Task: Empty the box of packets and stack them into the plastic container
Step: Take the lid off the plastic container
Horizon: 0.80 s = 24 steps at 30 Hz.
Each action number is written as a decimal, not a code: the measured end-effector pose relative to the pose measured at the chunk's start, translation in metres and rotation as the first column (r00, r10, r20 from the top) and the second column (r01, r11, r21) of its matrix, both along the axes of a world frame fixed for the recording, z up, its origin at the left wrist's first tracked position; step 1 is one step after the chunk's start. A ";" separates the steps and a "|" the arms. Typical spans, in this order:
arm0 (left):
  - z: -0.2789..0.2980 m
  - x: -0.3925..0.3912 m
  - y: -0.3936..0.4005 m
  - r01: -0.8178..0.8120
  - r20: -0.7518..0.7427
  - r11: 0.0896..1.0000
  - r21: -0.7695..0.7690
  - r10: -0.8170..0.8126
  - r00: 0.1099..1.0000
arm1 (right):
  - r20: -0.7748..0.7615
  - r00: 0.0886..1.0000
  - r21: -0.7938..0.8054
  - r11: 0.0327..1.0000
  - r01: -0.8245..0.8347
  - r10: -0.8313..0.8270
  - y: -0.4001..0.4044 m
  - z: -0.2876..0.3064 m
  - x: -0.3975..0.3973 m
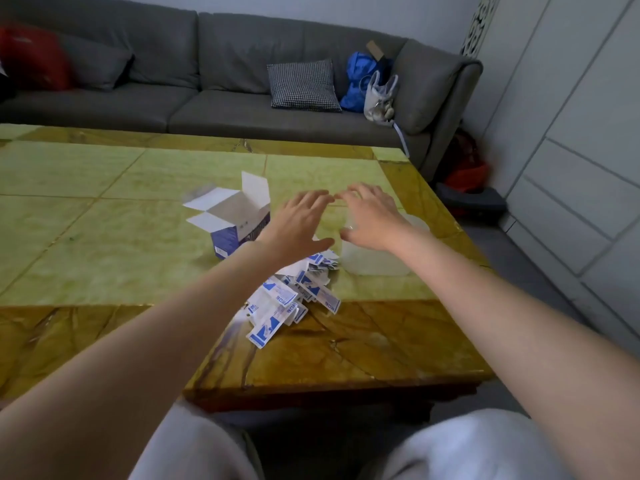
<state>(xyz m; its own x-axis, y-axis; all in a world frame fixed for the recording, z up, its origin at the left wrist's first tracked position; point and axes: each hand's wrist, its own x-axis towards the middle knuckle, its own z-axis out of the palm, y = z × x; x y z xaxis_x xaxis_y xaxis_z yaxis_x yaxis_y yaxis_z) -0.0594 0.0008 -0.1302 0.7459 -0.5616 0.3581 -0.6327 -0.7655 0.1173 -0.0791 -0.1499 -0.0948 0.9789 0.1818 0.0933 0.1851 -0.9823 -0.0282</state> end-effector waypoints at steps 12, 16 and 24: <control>-0.006 0.004 -0.052 -0.022 -0.395 0.998 -0.066 -0.005 0.919 | 0.002 1.000 -0.356 0.934 -0.002 0.003 -0.045 -0.030 -0.021; -0.007 0.004 -0.046 -0.046 -0.447 0.991 -0.125 -0.015 0.895 | -0.062 0.998 -0.306 0.951 -0.049 0.032 -0.042 -0.025 -0.020; -0.006 -0.001 -0.041 -0.088 -0.552 0.971 -0.222 -0.050 0.833 | -0.230 0.970 -0.036 0.995 -0.092 0.081 -0.051 0.007 -0.014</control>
<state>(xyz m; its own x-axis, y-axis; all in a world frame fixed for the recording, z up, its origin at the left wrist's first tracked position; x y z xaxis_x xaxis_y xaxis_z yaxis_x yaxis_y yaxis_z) -0.0607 -0.0403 -0.1365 0.8663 -0.4995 0.0010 -0.3951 -0.6842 0.6130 -0.0933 -0.2012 -0.0882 0.9537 0.2655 -0.1413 0.2632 -0.9641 -0.0351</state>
